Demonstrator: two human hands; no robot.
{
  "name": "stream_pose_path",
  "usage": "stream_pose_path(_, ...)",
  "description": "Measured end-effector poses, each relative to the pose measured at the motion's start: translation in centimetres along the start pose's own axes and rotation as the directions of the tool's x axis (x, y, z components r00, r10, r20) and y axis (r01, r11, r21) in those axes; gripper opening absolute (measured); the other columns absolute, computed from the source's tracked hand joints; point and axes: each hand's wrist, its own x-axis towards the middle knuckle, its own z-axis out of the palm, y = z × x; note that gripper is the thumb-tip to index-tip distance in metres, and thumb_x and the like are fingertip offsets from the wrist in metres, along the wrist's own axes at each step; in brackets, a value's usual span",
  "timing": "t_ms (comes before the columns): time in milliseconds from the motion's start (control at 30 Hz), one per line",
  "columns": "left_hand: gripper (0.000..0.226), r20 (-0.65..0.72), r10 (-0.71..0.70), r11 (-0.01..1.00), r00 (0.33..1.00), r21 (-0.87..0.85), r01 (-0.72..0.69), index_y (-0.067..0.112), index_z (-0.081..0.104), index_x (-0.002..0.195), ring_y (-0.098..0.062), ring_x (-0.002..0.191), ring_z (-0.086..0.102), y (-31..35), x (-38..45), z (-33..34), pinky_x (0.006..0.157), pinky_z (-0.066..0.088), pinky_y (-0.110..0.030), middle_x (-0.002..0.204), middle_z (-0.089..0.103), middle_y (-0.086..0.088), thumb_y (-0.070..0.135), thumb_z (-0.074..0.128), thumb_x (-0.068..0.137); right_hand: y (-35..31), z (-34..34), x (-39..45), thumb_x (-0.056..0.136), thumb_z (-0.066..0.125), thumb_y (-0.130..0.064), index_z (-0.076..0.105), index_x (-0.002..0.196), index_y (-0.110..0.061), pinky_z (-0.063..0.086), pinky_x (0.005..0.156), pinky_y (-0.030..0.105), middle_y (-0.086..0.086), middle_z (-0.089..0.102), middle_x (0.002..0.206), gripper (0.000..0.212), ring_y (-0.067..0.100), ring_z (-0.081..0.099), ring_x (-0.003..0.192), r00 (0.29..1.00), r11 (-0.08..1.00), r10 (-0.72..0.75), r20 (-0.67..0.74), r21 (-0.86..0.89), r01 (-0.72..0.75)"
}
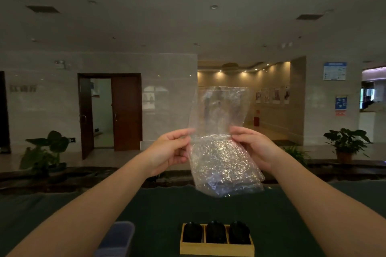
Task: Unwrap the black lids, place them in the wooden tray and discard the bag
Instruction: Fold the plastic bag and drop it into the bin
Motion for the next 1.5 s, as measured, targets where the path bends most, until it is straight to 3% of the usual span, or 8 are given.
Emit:
stream_pose_path(167,0.029,0.0,0.054,0.996,0.999,-0.071,-0.054,0.018,0.074,0.11,-0.022,0.086,0.068,0.0,0.4,0.4,0.082,0.057,-0.038,0.1,0.073,-0.011,0.008,0.051,0.097,-0.3,0.2,-0.4,0.087,0.059,0.005,0.066,0.113,0.0,0.059,0.058,0.029,0.011,0.076,0.084,0.028,0.022,0.074,0.072,0.999,1.0,-0.027,0.024,-0.005,0.027)
stream_pose_path(467,0.041,-0.02,0.061,0.989,0.998,-0.131,-0.063,0.013,0.072,0.073,-0.025,0.075,0.064,0.4,0.4,1.3,0.073,0.058,-0.038,0.085,0.068,-0.011,0.005,0.037,0.093,-0.1,-1.0,-0.2,0.071,0.072,0.0,0.075,0.073,-0.012,0.058,0.055,0.032,0.009,0.074,0.077,0.013,0.024,0.072,0.066,0.997,0.998,-0.056,0.047,-0.007,0.056)
stream_pose_path(567,0.021,-0.025,0.047,0.995,0.999,-0.091,-0.049,0.011,0.067,0.097,-0.021,0.072,0.066,0.5,0.2,1.6,0.069,0.057,-0.034,0.09,0.068,-0.009,0.021,0.05,0.093,0.1,-1.3,0.2,0.077,0.067,0.003,0.075,0.07,-0.014,0.059,0.059,0.035,0.01,0.075,0.079,0.02,0.027,0.073,0.07,0.999,0.999,-0.044,-0.011,0.003,0.044)
stream_pose_path(667,0.046,-0.071,-0.03,0.998,0.997,-0.06,0.026,0.02,0.052,0.128,-0.027,0.086,0.071,0.4,0.5,1.7,0.074,0.058,-0.036,0.111,0.07,-0.015,0.035,0.067,0.087,0.1,-1.3,0.3,0.078,0.064,0.005,0.075,0.07,-0.013,0.059,0.061,0.036,0.01,0.076,0.081,0.023,0.028,0.074,0.073,0.998,0.998,-0.054,-0.029,0.016,0.055)
stream_pose_path(833,0.043,0.063,-0.169,0.984,0.984,0.062,0.165,0.009,0.063,0.122,-0.029,0.103,0.07,0.3,-0.2,2.0,0.079,0.058,-0.035,0.114,0.073,-0.012,0.03,0.072,0.086,-0.5,-0.9,-0.2,0.089,0.055,0.006,0.075,0.086,-0.011,0.06,0.059,0.036,0.011,0.077,0.087,0.027,0.027,0.075,0.076,0.995,0.996,-0.066,-0.076,0.052,0.07)
stream_pose_path(1033,0.029,-0.06,-0.055,0.999,0.997,-0.007,0.054,0.004,0.065,0.114,-0.015,0.075,0.071,0.2,-0.1,2.2,0.062,0.055,-0.024,0.086,0.075,-0.005,0.003,0.069,0.085,-0.6,-0.7,-0.6,0.093,0.051,-0.045,0.052,0.135,-0.029,0.058,0.077,0.056,0.011,0.07,0.122,0.045,0.036,0.07,0.104,0.998,0.963,0.056,-0.002,0.266,-0.054)
stream_pose_path(1167,0.026,-0.056,-0.021,0.999,0.998,-0.027,0.02,0.003,0.063,0.112,-0.012,0.068,0.07,0.2,0.0,2.2,0.057,0.054,-0.022,0.076,0.074,-0.001,-0.001,0.067,0.086,-0.1,-0.7,-1.4,0.075,0.062,-0.067,0.059,0.132,-0.023,0.055,0.085,0.049,0.007,0.067,0.129,0.072,0.031,0.065,0.115,0.977,0.99,0.131,0.169,0.022,-0.137)
stream_pose_path(1500,0.033,-0.043,-0.035,0.995,0.998,-0.095,0.031,0.005,0.062,0.117,-0.019,0.083,0.073,-0.5,0.0,2.1,0.069,0.058,-0.028,0.092,0.077,-0.007,0.001,0.068,0.086,0.4,-0.1,-1.5,0.074,0.077,-0.004,0.072,0.072,-0.013,0.056,0.065,0.025,0.006,0.072,0.086,0.01,0.017,0.071,0.08,0.993,0.993,0.101,0.06,-0.073,-0.097)
